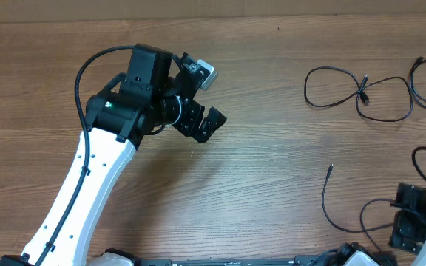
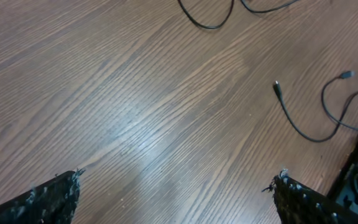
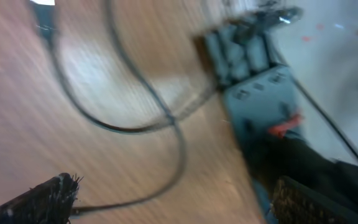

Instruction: Untangle cables

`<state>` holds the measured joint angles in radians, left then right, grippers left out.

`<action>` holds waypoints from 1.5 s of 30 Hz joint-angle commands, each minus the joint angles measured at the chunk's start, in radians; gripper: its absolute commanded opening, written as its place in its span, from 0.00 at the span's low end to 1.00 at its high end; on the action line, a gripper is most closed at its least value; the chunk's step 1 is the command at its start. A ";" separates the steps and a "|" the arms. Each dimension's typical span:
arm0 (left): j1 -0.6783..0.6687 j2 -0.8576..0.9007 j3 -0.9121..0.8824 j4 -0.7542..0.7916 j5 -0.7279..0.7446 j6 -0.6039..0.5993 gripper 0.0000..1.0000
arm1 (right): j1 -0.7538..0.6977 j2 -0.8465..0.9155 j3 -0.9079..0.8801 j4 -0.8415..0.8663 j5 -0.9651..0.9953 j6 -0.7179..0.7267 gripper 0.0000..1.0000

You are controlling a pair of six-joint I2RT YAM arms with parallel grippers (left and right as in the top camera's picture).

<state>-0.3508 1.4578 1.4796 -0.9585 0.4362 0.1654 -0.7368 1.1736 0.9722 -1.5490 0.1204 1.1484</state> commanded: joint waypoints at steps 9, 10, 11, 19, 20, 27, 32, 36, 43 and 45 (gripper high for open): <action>0.004 -0.007 0.003 0.004 -0.038 0.022 1.00 | 0.007 0.061 -0.044 0.185 0.101 0.037 1.00; 0.004 -0.007 0.003 0.006 -0.046 0.022 1.00 | 0.007 0.072 -0.054 0.202 0.101 0.037 1.00; 0.004 -0.007 0.003 0.006 -0.051 0.022 1.00 | 0.007 0.081 -0.061 0.212 0.101 0.037 1.00; 0.004 -0.007 0.003 0.022 -0.055 0.022 1.00 | 0.008 0.185 -0.181 0.394 0.103 -0.031 1.00; 0.004 -0.007 0.003 0.025 -0.055 0.022 1.00 | 0.007 0.199 -0.200 0.425 0.096 -0.048 1.00; 0.004 -0.007 0.003 0.029 -0.055 0.022 1.00 | 0.008 0.296 -0.265 0.605 0.033 -0.174 1.00; 0.004 -0.007 0.003 0.030 -0.055 0.021 0.99 | 0.007 0.346 -0.265 0.689 -0.028 -0.268 1.00; 0.004 -0.007 0.003 0.029 -0.055 0.021 1.00 | 0.007 0.355 -0.266 0.692 -0.017 -0.259 1.00; 0.004 -0.007 0.003 0.030 -0.055 0.021 1.00 | 0.007 0.356 -0.273 0.685 -0.017 -0.259 1.00; 0.004 -0.007 0.003 0.033 -0.055 0.021 0.99 | 0.007 0.356 -0.288 0.699 -0.018 -0.259 0.90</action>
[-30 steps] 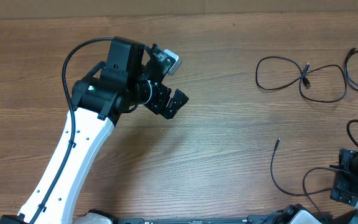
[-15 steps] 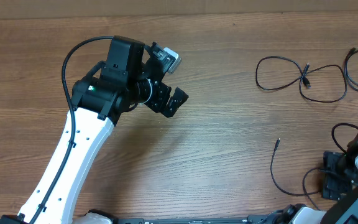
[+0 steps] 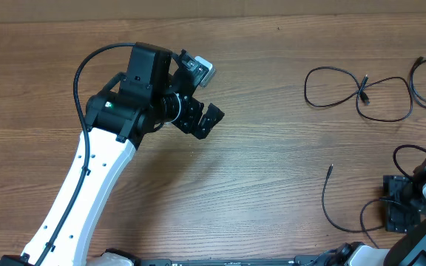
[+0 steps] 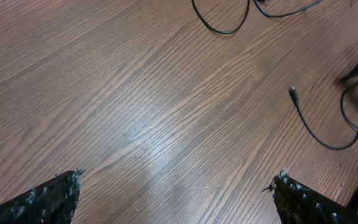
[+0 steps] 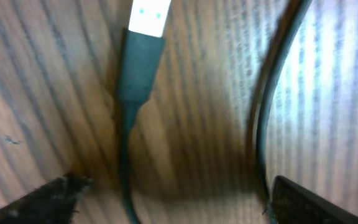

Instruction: Untangle cables

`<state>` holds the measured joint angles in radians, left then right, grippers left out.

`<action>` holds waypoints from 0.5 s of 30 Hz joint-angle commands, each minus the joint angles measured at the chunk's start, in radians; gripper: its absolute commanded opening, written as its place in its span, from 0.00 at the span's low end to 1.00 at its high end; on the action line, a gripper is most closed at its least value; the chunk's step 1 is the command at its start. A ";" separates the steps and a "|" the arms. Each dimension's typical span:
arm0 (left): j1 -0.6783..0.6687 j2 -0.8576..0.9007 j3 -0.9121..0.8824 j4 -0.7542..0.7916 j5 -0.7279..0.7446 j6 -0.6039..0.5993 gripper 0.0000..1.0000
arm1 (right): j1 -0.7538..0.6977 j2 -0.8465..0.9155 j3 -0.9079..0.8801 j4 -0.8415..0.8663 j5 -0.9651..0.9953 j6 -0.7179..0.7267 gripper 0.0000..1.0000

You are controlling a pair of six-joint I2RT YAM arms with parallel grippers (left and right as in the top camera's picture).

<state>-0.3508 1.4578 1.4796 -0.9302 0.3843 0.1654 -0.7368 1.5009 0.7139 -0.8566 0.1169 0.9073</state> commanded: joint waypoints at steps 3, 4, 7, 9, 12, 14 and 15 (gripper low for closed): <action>0.004 -0.007 0.003 0.006 -0.003 0.021 1.00 | 0.008 0.029 -0.051 0.027 -0.034 -0.017 0.76; 0.004 -0.007 0.003 0.006 -0.003 0.021 1.00 | 0.007 0.029 -0.057 0.030 -0.033 -0.015 0.75; 0.004 -0.007 0.003 0.006 -0.003 0.022 0.99 | 0.007 0.029 -0.071 0.041 -0.029 -0.019 0.88; 0.004 -0.007 0.003 0.006 -0.003 0.022 1.00 | 0.007 0.029 -0.077 0.040 -0.029 -0.019 0.92; 0.004 -0.007 0.003 0.006 -0.003 0.022 1.00 | 0.007 0.029 -0.080 0.040 -0.033 -0.019 0.91; 0.004 -0.007 0.003 0.008 -0.004 0.022 0.99 | 0.008 0.029 -0.080 0.040 -0.034 -0.019 0.84; 0.004 -0.007 0.003 0.010 -0.004 0.022 1.00 | 0.008 0.029 -0.080 0.040 -0.034 -0.019 0.75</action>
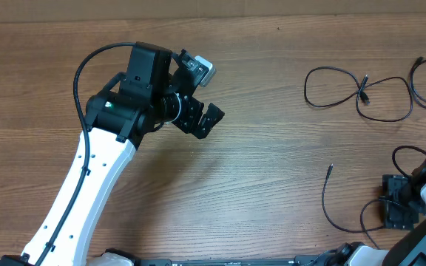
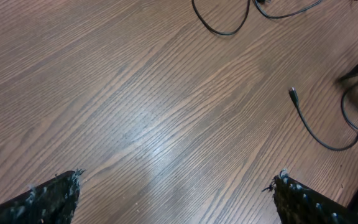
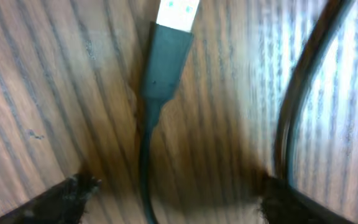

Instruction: Untangle cables

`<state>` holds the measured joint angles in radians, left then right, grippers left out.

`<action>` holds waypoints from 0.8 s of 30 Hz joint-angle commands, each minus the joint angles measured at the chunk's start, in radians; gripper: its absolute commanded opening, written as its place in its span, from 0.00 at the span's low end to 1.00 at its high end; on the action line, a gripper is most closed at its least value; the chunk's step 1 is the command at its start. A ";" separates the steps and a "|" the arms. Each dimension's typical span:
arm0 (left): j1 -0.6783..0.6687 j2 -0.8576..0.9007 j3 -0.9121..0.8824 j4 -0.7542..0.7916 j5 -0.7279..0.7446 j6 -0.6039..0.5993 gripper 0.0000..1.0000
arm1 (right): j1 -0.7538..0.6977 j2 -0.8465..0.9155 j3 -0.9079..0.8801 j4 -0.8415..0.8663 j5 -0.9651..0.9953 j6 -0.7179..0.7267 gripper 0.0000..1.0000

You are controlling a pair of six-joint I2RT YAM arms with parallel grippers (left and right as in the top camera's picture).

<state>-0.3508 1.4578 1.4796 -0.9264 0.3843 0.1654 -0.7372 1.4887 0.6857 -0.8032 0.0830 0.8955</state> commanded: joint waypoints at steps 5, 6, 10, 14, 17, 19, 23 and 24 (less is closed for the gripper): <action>0.004 -0.007 0.003 0.012 -0.023 0.022 1.00 | 0.008 0.041 -0.052 0.031 -0.017 -0.016 0.34; 0.004 -0.007 0.003 0.012 -0.023 0.021 0.99 | 0.008 0.041 -0.052 0.051 -0.034 -0.041 0.29; 0.004 -0.007 0.003 0.016 -0.023 0.021 0.99 | 0.008 0.041 -0.052 0.179 -0.163 -0.180 0.20; 0.004 -0.007 0.003 0.019 -0.023 0.021 1.00 | 0.008 0.042 -0.052 0.291 -0.208 -0.198 0.13; 0.004 -0.007 0.003 0.019 -0.023 0.021 1.00 | 0.009 0.049 -0.052 0.363 -0.209 -0.198 0.13; 0.004 -0.007 0.003 0.019 -0.023 0.021 1.00 | 0.010 0.063 -0.051 0.414 -0.216 -0.198 0.13; 0.004 -0.007 0.003 0.019 -0.026 0.021 0.99 | 0.023 0.120 -0.048 0.561 -0.279 -0.251 0.13; 0.004 -0.007 0.003 0.019 -0.026 0.021 0.99 | 0.027 0.135 -0.043 0.576 -0.280 -0.252 0.13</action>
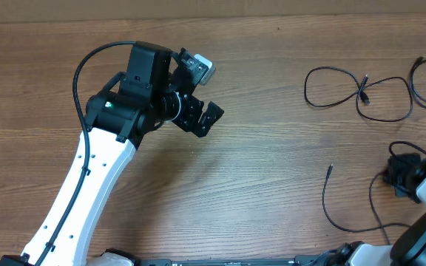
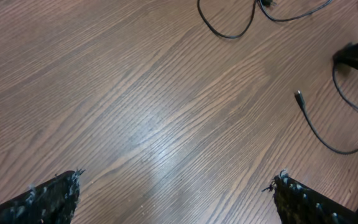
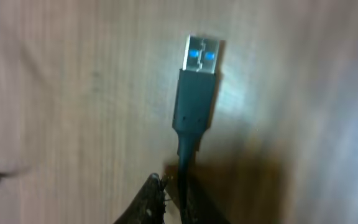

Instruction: Untangle cables

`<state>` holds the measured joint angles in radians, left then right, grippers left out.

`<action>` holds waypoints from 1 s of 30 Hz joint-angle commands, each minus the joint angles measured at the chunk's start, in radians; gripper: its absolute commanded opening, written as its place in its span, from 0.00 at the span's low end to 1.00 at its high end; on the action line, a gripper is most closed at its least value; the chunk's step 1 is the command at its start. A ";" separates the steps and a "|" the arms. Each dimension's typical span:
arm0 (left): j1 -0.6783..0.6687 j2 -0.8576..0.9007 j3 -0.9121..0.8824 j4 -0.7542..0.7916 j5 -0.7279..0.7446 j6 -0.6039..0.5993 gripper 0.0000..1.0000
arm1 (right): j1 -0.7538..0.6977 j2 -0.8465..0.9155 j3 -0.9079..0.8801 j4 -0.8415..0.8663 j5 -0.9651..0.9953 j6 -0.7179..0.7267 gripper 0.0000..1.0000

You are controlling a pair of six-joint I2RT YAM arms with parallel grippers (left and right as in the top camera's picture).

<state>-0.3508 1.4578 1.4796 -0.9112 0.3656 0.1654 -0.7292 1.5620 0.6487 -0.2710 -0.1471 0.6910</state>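
A black cable with a USB-A plug (image 3: 197, 87) runs down between the fingers of my right gripper (image 3: 182, 202), which is shut on it just behind the plug. In the overhead view that right gripper (image 1: 404, 176) is at the table's right edge, and the black cable (image 1: 324, 201) trails from it in a loop to a small free tip. Two more black cables (image 1: 306, 90) lie looped at the far right. My left gripper (image 1: 202, 118) hangs open above the bare middle-left of the table, with nothing between its fingertips (image 2: 55, 193).
The wooden table (image 1: 257, 170) stretches between the two arms. The left wrist view shows the cable's free tip (image 2: 299, 95), part of the far loops (image 2: 229, 34) and the right gripper as a dark shape at the right edge.
My right gripper stood open around the USB plug lower at the right edge. Now it is shut on the cable behind the plug and sits farther up the table. The left arm barely moved.
At first my right gripper was at the bottom right corner beside the cable loops, its view blurred. Then it stood open over the USB plug, fingers either side. Now it is shut on that cable. The left gripper stayed open over the table throughout.
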 commanded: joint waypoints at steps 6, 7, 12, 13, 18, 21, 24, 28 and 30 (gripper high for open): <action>0.004 -0.007 0.003 0.006 -0.007 0.021 1.00 | 0.059 0.163 0.063 0.091 -0.065 -0.156 0.13; 0.004 -0.007 0.003 0.008 -0.007 0.021 1.00 | 0.065 0.176 0.081 0.091 -0.066 -0.173 0.13; 0.004 -0.007 0.003 0.019 -0.007 0.002 1.00 | 0.104 0.234 0.198 0.071 -0.080 -0.203 0.13; 0.004 -0.007 0.003 0.023 -0.007 -0.006 1.00 | 0.114 0.240 0.222 0.063 -0.080 -0.203 0.13; 0.004 -0.007 0.003 0.028 -0.007 -0.013 1.00 | 0.140 0.242 0.314 0.025 -0.079 -0.203 0.13; 0.004 -0.007 0.003 0.029 -0.007 -0.013 1.00 | 0.145 0.242 0.355 -0.010 -0.080 -0.203 0.29; 0.004 -0.007 0.003 0.028 -0.007 -0.012 1.00 | 0.146 0.242 0.384 -0.090 -0.082 -0.206 1.00; 0.004 -0.007 0.004 0.029 -0.007 -0.012 1.00 | 0.145 0.213 0.400 -0.177 -0.069 -0.209 1.00; 0.004 -0.009 0.004 0.028 -0.007 -0.012 1.00 | 0.145 0.169 0.400 -0.232 -0.008 -0.164 1.00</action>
<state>-0.3508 1.4578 1.4796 -0.8867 0.3622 0.1600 -0.5873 1.7985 1.0245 -0.4641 -0.2203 0.4938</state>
